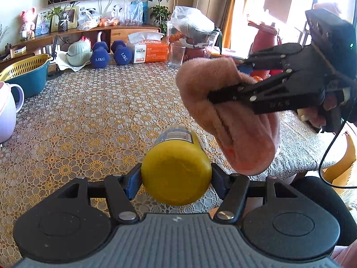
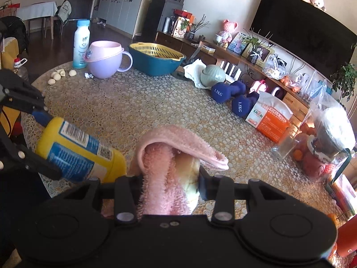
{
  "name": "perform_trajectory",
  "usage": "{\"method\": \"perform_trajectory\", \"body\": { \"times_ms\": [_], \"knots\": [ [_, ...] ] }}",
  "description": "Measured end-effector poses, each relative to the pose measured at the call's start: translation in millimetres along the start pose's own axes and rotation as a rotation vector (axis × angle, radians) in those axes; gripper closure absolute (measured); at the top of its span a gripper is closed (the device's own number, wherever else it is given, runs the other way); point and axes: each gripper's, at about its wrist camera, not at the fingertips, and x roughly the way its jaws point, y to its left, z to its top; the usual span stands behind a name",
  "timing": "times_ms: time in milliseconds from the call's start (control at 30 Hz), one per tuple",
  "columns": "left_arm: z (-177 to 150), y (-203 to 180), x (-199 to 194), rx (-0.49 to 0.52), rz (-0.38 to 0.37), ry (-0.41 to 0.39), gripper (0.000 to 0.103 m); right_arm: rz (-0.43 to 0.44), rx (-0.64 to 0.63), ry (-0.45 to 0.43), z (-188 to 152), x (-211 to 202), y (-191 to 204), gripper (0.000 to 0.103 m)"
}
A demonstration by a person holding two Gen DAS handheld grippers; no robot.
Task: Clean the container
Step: 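Wipe along the bottle's label with the towel in the right gripper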
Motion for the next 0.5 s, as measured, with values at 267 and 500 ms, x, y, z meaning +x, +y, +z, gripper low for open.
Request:
{"method": "perform_trajectory", "body": {
  "times_ms": [267,500],
  "knots": [
    [-19,-5,4,-0.004,0.013,0.048,0.040,0.203,-0.091,-0.104,33,-27,49,0.063],
    [-27,-8,8,0.018,0.023,0.063,0.040,0.236,-0.192,-0.035,32,-9,81,0.062]
  ]
}}
